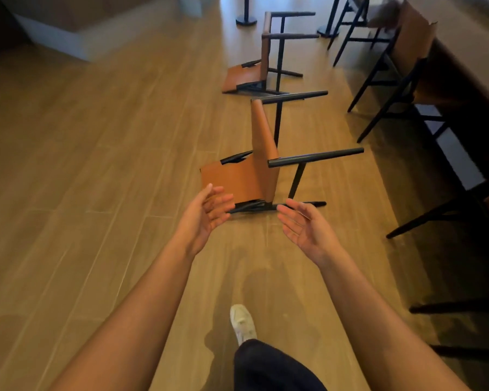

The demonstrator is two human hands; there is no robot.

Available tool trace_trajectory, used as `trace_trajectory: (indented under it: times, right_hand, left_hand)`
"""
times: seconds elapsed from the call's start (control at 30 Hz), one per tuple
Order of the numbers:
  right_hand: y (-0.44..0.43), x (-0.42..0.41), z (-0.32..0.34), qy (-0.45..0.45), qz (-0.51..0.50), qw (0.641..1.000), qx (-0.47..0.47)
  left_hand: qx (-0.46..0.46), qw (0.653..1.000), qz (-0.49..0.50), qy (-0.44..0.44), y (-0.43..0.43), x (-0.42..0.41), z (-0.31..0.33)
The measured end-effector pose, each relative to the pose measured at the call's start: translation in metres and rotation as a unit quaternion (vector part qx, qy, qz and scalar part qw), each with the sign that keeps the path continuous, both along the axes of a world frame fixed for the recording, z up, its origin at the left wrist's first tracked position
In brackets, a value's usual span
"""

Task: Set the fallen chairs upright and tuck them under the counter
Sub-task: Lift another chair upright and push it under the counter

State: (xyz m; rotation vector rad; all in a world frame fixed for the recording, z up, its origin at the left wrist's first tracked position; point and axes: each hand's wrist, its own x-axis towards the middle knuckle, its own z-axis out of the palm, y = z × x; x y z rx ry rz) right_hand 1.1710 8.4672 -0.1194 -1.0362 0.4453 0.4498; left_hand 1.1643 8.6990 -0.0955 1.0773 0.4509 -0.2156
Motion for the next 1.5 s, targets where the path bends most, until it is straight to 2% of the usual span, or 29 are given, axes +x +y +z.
trace_trajectory:
  times: [0.27,0.47,1.0,1.27,1.5]
  right_hand:
    - [0.078,0.136,-0.002,0.017,0.044,0.999,-0.021]
    - [0.14,0.206,-0.014,0.034,0.054,0.998,-0.022]
    - [0.317,0.361,-0.038,0.093,-0.104,0.99,0.0]
    - [0.346,0.454,-0.063,0.108,-0.167,0.98,0.004]
    - [0.365,0.549,-0.079,0.136,-0.177,0.975,-0.016]
  left_hand:
    - [0.033,0.999,0.021,0.035,0.071,0.114,-0.002]
    - [0.028,0.998,0.023,0.044,0.132,0.182,-0.015]
    - [0.058,0.991,-0.105,0.057,0.323,0.395,-0.033]
    - [0.059,0.984,-0.156,0.054,0.36,0.515,-0.049]
    - [0.083,0.974,-0.197,0.071,0.364,0.623,-0.059]
